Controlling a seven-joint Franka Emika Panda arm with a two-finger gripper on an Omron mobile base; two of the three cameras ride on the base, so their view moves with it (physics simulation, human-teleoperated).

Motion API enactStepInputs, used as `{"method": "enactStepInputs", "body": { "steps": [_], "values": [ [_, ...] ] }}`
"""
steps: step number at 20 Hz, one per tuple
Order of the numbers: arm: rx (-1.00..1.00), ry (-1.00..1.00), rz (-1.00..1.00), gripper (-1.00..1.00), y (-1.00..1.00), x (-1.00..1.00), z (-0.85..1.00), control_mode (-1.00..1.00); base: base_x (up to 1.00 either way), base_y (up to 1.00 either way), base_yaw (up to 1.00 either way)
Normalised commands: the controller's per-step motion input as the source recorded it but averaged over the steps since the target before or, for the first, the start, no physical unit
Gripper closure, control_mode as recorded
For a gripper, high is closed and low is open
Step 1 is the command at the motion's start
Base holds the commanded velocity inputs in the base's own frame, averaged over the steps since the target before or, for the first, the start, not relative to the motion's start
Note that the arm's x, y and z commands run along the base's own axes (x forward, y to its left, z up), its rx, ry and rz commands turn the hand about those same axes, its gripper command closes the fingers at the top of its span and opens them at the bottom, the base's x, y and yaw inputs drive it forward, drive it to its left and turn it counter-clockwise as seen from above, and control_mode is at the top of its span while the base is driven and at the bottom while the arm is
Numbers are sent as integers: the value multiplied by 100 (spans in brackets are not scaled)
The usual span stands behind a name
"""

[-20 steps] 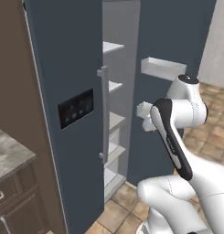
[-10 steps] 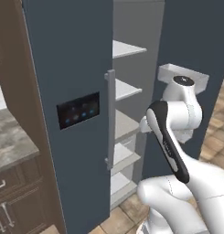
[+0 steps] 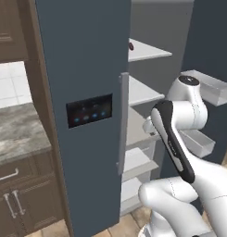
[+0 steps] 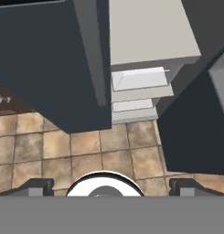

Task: Retrieve the sausage and cheese from the fridge and place them on the cutting board on the counter.

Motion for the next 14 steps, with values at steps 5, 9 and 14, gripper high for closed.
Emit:
{"method": "enactStepInputs", "body": {
  "steps": [5, 9, 14],
  "values": [
    [0, 0, 0, -100, 0, 0, 0, 100, 17, -48, 39],
    [0, 0, 0, -100, 0, 0, 0, 100, 4, -48, 19],
    [0, 0, 0, -100, 0, 0, 0, 100, 14, -16, 12]
  ]
}}
